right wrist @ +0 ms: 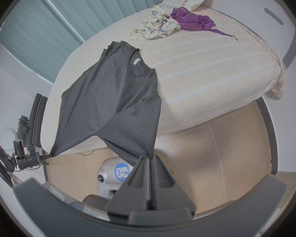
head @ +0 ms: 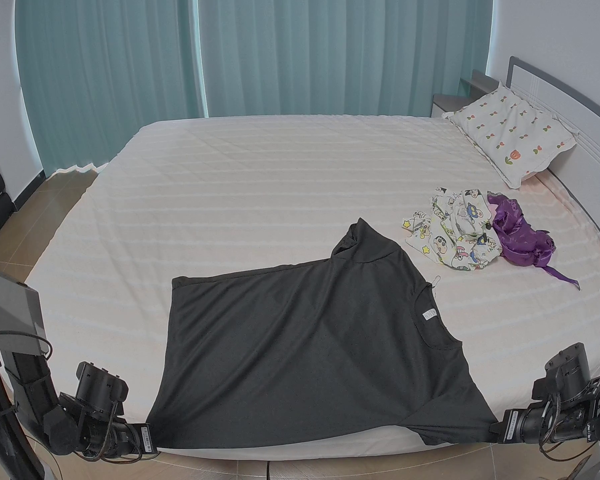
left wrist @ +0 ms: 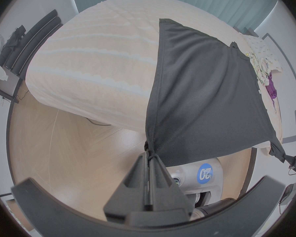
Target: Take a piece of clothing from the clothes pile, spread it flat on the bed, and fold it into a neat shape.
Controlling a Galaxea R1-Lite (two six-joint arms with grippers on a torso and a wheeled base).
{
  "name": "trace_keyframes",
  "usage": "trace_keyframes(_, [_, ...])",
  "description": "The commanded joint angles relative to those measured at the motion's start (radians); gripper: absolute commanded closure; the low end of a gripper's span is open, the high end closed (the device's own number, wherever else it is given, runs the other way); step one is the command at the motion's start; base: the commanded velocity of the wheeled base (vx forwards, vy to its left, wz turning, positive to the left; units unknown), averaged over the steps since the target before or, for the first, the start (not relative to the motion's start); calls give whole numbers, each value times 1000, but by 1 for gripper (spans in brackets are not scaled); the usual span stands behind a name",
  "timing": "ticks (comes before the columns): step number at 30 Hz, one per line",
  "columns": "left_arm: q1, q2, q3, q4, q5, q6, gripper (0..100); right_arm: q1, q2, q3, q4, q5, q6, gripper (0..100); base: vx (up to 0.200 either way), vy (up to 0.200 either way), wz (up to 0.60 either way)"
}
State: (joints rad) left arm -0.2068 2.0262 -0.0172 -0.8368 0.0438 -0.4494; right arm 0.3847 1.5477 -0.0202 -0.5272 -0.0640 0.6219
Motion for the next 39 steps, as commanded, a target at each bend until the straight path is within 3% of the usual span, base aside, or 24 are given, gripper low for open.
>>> trace_keyframes(1, [4, -52, 14, -25, -1, -9, 100, -20, -50, -60, 7, 26, -2, 100, 0, 0, 0])
trace_keyframes(7, [12, -106, -9, -133, 1, -65, 100, -69, -32, -145, 9, 41, -28, 100, 0, 0, 0])
trace_keyframes(10, [21, -109, -53, -143, 10, -95, 100, -141, 17, -193, -2, 107, -73, 100, 0, 0, 0])
trace_keyframes(16, [29, -112, -135, -137, 13, -120, 100, -240, 120, -276, -7, 156, -126, 100, 0, 0, 0])
trace_keyframes(26, [75, -133, -245, -81, 22, -124, 100, -253, 173, -369, -57, 173, -128, 100, 0, 0, 0])
trace_keyframes(39, [69, -156, -244, -16, 41, -123, 100, -253, 173, -380, -122, 170, -128, 100, 0, 0, 0])
